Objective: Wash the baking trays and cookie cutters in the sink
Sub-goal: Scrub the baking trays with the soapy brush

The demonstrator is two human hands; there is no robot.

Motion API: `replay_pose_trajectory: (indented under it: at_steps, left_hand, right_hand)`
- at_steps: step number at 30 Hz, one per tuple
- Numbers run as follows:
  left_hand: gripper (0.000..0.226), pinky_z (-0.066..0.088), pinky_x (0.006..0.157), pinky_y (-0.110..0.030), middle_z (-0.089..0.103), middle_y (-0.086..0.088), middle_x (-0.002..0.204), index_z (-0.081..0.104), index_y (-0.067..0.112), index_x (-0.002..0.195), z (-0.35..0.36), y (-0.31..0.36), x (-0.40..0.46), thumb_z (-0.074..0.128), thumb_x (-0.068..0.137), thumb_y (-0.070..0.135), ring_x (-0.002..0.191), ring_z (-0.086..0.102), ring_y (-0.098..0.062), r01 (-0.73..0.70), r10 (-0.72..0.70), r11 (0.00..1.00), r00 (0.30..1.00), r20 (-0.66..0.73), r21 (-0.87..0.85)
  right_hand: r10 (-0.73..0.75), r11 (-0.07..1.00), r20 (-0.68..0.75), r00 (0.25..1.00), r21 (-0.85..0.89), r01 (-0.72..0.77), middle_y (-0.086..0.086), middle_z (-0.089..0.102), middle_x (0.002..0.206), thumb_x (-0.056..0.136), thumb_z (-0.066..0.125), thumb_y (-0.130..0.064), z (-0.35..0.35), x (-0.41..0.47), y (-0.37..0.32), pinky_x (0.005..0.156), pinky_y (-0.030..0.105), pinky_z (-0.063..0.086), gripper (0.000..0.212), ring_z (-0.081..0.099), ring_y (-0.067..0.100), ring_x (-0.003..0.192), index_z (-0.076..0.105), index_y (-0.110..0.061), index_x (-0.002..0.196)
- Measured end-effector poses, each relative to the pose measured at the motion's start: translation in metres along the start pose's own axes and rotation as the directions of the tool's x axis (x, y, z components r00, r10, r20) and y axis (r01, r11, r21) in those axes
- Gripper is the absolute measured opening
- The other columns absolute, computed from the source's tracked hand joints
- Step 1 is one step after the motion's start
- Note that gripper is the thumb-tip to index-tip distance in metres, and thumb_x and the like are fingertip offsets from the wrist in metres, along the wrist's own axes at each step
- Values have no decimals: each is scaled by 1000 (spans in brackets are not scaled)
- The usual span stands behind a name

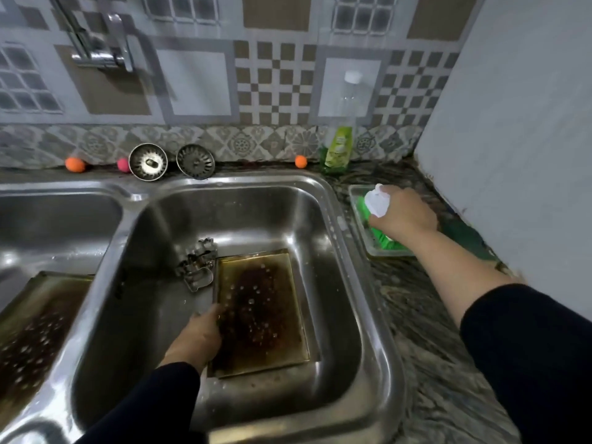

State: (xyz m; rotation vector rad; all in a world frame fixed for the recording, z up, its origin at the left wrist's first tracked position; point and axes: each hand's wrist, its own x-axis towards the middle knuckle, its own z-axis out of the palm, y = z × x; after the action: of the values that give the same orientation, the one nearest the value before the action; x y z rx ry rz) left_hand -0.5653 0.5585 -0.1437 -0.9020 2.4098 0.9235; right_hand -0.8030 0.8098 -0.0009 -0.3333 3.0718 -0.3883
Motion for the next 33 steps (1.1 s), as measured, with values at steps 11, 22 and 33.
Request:
replay_pose_trajectory:
  at_steps: [11, 22, 33]
  left_hand:
    - [55, 39, 104, -45, 18, -13, 151, 6, 51, 147, -4, 23, -20, 28, 98, 38, 126, 43, -37, 103, -102, 992, 995, -21, 77]
    - [56, 40, 85, -35, 55, -12, 125, 0, 35, 151, 2, 35, -16, 25, 101, 30, 92, 50, -21, 78, -123, 960, 980, -157, -270]
    - [60, 30, 103, -30, 43, 0, 143, 8, 48, 148, -26, 18, -29, 33, 102, 18, 121, 44, -17, -282, 56, 802, 913, -404, -527]
  right_hand:
    - [-15, 1000, -58, 998, 3, 15, 10, 38, 143, 84, 64, -40, 17, 0, 9, 85, 42, 46, 68, 51, 39, 118, 33, -32, 145]
    - [-157, 971, -201, 967, 146, 188, 10, 50, 129, 78, 69, -40, -23, -20, -32, 84, 39, 45, 70, 53, 33, 113, 40, -30, 141]
    - [-301, 920, 48, 952, 276, 277, 3, 47, 130, 80, 65, -39, 55, -109, -108, 87, 36, 46, 69, 53, 28, 115, 34, -36, 142]
